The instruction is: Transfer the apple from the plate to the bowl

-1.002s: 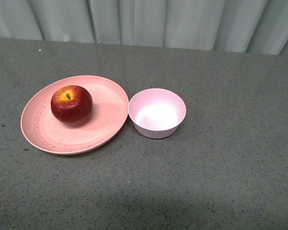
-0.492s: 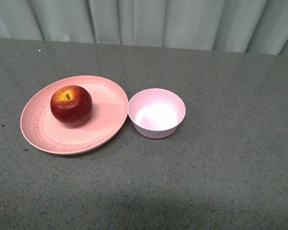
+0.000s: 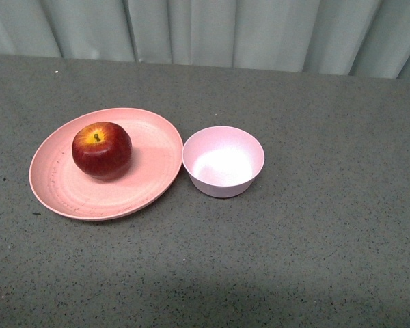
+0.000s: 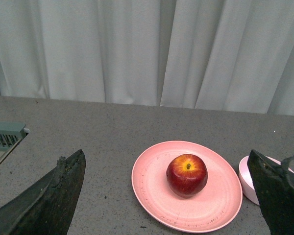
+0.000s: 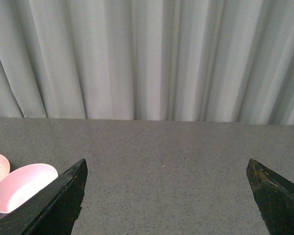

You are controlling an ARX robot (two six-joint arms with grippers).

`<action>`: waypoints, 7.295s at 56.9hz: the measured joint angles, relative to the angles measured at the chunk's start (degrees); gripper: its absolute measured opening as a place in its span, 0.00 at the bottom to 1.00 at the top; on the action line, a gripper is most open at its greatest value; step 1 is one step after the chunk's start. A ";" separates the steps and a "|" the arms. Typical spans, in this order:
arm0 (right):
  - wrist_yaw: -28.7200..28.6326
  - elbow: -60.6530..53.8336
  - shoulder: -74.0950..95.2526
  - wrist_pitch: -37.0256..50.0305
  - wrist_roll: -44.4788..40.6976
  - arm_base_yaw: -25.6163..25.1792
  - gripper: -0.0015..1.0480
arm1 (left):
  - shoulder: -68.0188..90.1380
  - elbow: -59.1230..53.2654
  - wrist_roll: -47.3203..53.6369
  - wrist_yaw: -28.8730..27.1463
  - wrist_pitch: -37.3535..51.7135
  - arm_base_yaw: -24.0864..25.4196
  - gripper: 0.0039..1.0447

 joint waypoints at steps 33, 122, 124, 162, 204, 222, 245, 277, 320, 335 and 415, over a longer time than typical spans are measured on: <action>-0.04 0.00 -0.04 -0.02 0.00 -0.02 0.91 | 67.73 20.94 -3.32 1.07 25.33 -0.96 0.94; -0.04 0.00 -0.04 -0.02 0.00 -0.02 0.91 | 113.79 49.88 0.42 2.34 14.86 -9.97 0.76; -0.04 0.00 -0.04 -0.02 0.00 -0.02 0.91 | 113.79 49.88 0.39 2.36 14.93 -9.94 0.73; -0.04 0.00 -0.04 -0.02 0.00 -0.02 0.91 | 107.32 54.10 1.53 4.76 12.46 -23.34 0.68; -0.04 0.00 -0.04 -0.02 0.00 -0.02 0.91 | 119.95 63.73 3.23 1.14 10.62 -30.16 0.68; -0.04 0.00 -0.04 -0.02 0.00 -0.02 0.91 | 122.73 64.50 3.28 0.13 10.84 -29.97 0.68; -0.04 0.00 -0.04 -0.02 0.00 -0.02 0.91 | 120.65 63.10 4.28 0.96 13.86 -29.42 0.93; -0.04 0.00 -0.04 -0.02 0.00 -0.02 0.91 | 97.20 36.13 0.22 -18.49 37.46 -20.72 0.94; -0.07 0.00 -0.04 -0.02 0.00 -0.02 0.91 | 66.07 5.16 0.13 -6.88 59.06 -6.95 0.03; -0.04 0.00 -0.04 -0.02 0.00 -0.02 0.91 | 50.62 1.03 0.13 -0.33 47.87 -0.87 0.03; -0.04 0.00 -0.04 -0.02 0.00 -0.02 0.91 | 0.20 0.00 0.13 -0.04 0.20 -0.04 0.03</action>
